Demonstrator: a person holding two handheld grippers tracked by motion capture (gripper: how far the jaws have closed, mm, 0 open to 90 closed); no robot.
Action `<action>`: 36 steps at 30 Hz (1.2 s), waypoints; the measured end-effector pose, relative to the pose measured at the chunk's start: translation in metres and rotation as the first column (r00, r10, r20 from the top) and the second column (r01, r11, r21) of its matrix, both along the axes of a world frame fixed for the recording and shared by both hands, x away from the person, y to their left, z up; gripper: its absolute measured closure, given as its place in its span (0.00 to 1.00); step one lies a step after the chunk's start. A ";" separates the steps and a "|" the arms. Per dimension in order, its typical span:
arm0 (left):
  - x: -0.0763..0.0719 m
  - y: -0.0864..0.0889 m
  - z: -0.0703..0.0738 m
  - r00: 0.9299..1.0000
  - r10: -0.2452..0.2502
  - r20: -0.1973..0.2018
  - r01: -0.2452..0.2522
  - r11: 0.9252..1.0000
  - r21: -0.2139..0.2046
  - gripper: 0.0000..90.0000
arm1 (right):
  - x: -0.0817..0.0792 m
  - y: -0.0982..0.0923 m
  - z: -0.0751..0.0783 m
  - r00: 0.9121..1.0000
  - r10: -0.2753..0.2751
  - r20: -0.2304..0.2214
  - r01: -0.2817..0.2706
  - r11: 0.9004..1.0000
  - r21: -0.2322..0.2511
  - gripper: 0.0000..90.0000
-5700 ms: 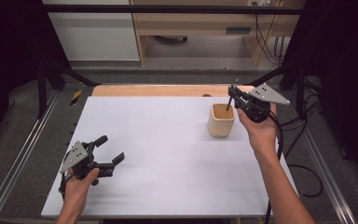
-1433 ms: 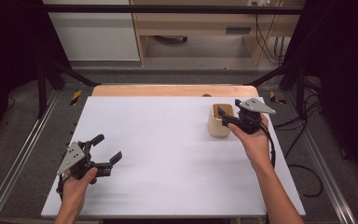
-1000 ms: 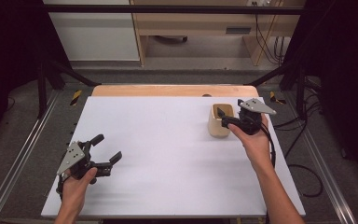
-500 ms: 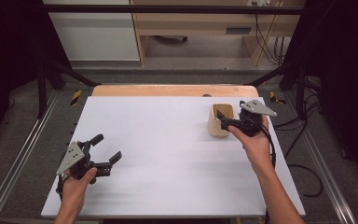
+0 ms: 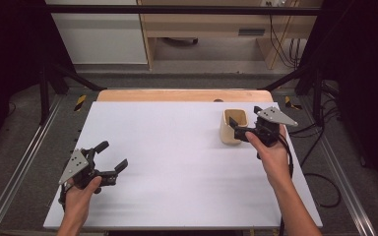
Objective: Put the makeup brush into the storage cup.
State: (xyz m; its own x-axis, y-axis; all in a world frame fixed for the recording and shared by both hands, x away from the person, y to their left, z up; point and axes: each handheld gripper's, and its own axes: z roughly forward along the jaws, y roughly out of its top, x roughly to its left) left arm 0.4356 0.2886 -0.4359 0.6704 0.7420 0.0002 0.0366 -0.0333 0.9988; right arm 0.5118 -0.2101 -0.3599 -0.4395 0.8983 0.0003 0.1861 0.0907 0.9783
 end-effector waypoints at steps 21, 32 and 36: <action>0.000 0.001 0.000 1.000 -0.003 0.003 0.003 1.000 0.002 0.04 | -0.014 -0.015 0.005 1.000 -0.005 0.015 0.005 0.999 0.035 0.05; 0.000 0.002 0.000 1.000 -0.003 0.003 0.003 1.000 0.000 0.03 | -0.025 -0.026 0.002 1.000 -0.014 0.022 0.013 0.999 0.046 0.05; -0.001 0.002 0.000 1.000 -0.004 0.005 0.004 1.000 -0.001 0.03 | -0.029 -0.028 0.000 1.000 -0.018 0.022 0.016 0.999 0.052 0.06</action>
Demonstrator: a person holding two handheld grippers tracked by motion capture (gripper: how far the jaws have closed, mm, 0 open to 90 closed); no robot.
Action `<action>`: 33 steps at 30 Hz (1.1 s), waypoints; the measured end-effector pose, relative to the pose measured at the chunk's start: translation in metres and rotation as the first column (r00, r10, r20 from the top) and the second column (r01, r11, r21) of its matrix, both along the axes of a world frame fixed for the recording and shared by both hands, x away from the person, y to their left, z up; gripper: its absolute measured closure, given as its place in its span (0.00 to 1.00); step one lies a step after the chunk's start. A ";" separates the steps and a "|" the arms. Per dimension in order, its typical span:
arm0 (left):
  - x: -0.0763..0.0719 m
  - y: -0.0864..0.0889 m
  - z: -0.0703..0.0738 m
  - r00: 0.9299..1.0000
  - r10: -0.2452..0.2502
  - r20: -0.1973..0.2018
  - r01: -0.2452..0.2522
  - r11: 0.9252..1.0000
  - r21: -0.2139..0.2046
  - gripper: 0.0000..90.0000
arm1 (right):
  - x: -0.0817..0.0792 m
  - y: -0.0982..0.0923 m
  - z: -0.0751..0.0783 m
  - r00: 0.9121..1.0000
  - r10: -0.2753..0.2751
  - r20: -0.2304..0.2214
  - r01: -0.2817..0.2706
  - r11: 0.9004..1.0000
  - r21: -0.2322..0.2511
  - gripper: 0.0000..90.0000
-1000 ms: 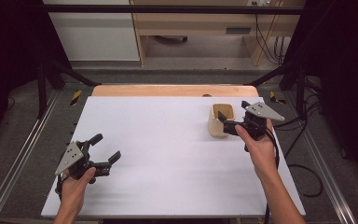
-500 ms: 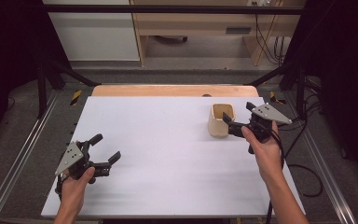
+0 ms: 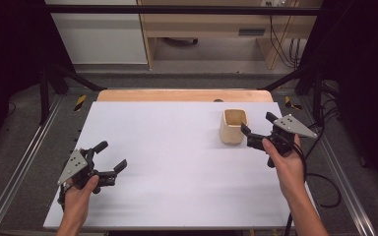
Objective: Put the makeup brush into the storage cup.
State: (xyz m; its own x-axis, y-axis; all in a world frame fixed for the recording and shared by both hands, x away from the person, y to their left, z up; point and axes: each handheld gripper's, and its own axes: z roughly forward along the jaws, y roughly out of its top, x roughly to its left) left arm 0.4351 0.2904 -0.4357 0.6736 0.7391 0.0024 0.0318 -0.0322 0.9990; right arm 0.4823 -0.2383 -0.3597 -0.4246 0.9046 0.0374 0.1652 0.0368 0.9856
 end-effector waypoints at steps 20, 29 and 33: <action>0.000 0.004 0.001 1.000 0.011 0.005 -0.011 1.000 -0.009 0.02 | -0.023 -0.010 -0.016 1.000 -0.005 0.005 0.005 1.000 -0.021 0.06; -0.001 0.003 0.001 1.000 0.009 0.003 -0.009 1.000 -0.003 0.02 | -0.034 -0.015 -0.023 1.000 0.008 0.015 -0.007 1.000 -0.030 0.06; 0.000 0.003 0.000 1.000 0.010 0.002 -0.010 1.000 0.001 0.02 | -0.038 -0.016 -0.029 1.000 0.014 0.021 -0.013 1.000 -0.026 0.06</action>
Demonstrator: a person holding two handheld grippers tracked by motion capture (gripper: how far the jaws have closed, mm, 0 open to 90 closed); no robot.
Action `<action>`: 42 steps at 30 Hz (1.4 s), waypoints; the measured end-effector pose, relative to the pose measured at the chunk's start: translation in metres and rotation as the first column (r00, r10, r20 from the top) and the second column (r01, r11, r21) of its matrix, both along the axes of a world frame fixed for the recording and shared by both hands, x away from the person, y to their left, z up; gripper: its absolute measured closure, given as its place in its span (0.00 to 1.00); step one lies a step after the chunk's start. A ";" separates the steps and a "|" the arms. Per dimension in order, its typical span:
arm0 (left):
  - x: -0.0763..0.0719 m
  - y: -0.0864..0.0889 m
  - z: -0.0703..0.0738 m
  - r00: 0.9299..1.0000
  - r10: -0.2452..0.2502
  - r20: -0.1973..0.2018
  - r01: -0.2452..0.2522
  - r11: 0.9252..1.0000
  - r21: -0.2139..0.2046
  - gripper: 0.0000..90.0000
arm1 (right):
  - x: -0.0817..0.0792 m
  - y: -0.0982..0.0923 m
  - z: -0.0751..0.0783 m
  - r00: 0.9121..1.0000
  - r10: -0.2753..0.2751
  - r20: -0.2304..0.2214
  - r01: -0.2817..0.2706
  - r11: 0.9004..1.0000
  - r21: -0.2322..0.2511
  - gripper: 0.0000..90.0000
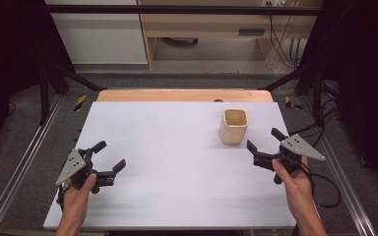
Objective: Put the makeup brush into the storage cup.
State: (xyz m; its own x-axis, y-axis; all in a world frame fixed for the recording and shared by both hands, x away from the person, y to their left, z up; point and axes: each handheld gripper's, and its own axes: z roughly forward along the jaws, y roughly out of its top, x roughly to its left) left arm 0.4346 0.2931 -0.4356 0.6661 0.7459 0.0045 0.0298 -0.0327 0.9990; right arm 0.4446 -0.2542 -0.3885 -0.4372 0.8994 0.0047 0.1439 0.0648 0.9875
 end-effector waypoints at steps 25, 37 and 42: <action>-0.011 0.002 0.002 1.000 -0.011 0.012 0.011 1.000 0.011 0.02 | -0.020 -0.005 -0.035 0.997 0.057 0.053 -0.056 0.998 -0.036 0.06; -0.019 0.007 0.002 1.000 -0.006 0.022 0.006 1.000 0.013 0.02 | -0.024 -0.009 -0.046 0.998 0.052 0.044 -0.051 0.998 -0.029 0.05; -0.022 0.008 0.002 1.000 -0.004 0.022 0.004 1.000 0.014 0.02 | -0.026 -0.008 -0.051 0.998 0.050 0.039 -0.049 0.998 -0.032 0.05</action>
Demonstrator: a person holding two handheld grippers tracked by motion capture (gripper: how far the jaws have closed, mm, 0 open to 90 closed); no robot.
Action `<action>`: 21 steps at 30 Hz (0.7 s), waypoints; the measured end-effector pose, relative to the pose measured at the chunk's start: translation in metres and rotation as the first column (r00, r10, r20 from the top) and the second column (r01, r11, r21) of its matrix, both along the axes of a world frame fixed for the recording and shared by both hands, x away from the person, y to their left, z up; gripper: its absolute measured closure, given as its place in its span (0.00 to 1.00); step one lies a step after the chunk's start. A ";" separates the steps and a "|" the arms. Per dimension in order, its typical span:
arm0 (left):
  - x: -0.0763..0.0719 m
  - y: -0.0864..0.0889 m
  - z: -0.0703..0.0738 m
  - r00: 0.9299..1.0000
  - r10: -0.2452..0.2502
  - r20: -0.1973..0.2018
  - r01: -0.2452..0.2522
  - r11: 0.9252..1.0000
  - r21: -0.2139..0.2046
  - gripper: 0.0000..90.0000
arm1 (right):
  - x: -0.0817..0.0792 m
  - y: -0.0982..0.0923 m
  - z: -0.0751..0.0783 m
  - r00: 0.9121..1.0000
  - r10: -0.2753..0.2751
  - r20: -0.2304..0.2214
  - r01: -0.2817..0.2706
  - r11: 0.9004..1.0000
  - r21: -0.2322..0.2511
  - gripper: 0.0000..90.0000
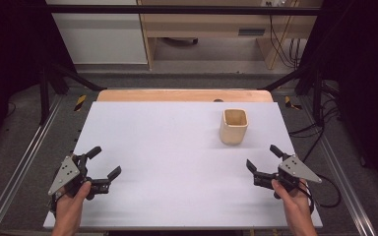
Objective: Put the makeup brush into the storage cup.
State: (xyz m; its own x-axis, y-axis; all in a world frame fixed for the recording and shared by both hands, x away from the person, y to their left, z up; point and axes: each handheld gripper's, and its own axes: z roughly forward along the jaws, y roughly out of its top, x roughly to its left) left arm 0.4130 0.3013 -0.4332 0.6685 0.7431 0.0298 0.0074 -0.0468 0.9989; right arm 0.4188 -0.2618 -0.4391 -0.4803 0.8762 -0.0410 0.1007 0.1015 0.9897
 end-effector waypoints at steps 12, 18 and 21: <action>-0.003 0.000 0.000 1.000 -0.002 0.008 0.002 1.000 0.011 0.02 | -0.005 0.000 -0.014 1.000 0.000 -0.016 -0.001 1.000 -0.004 0.04; -0.002 -0.001 -0.002 1.000 -0.004 0.005 0.003 1.000 0.016 0.02 | -0.006 -0.003 -0.020 1.000 -0.010 -0.021 0.010 1.000 0.005 0.04; -0.002 -0.001 -0.003 1.000 -0.002 0.004 0.002 1.000 0.018 0.02 | -0.006 -0.004 -0.023 1.000 -0.013 -0.019 0.014 1.000 0.004 0.04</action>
